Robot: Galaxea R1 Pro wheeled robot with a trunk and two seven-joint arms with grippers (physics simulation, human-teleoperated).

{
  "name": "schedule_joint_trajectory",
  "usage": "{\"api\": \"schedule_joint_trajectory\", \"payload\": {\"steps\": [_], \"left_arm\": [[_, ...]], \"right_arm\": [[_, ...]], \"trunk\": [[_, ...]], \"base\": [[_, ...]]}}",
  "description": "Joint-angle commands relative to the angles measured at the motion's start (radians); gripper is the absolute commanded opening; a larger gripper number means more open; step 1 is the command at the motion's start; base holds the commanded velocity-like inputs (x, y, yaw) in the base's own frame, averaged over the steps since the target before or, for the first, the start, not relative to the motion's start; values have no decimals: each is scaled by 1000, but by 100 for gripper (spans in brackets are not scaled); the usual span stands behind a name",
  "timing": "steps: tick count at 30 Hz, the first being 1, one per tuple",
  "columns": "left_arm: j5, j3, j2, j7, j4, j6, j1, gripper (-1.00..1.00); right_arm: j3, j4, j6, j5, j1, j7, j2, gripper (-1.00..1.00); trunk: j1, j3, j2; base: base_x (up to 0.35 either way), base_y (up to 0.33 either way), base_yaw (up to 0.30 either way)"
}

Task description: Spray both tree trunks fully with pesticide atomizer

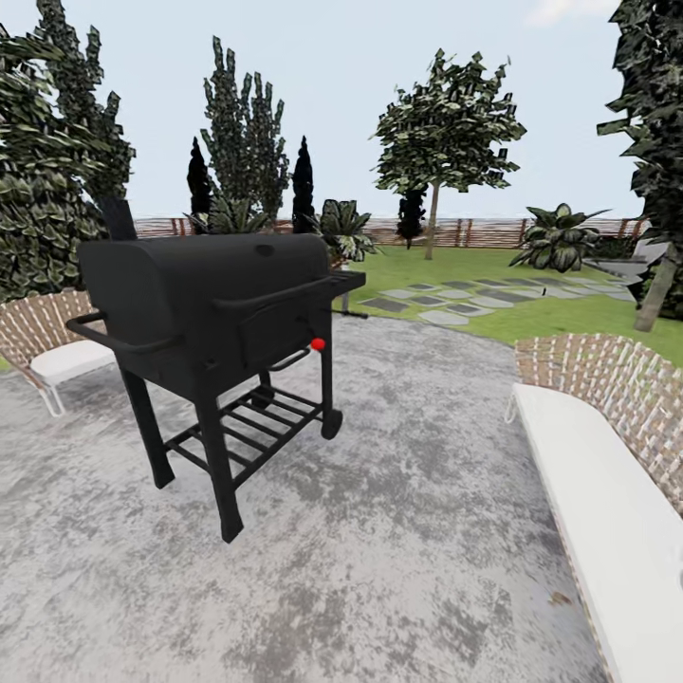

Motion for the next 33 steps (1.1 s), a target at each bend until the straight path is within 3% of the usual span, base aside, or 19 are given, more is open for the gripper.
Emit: {"api": "schedule_joint_trajectory", "payload": {"steps": [1, 16, 33], "left_arm": [[6, -1, 0, 0, -2, -1, 1, 100], [5, -1, 0, -1, -5, -1, 1, 100], [5, -1, 0, -1, -2, -1, 1, 100]], "right_arm": [[0, -1, -2, 0, 0, 0, 0, 100], [0, 0, -2, 0, 0, 0, 0, 100], [0, 1, -2, 0, 0, 0, 3, 100]], "trunk": [[1, -1, 0], [1, -4, 0], [1, -4, 0]], "base": [[350, -64, -273], [350, -115, -170], [338, 136, -194]]}}
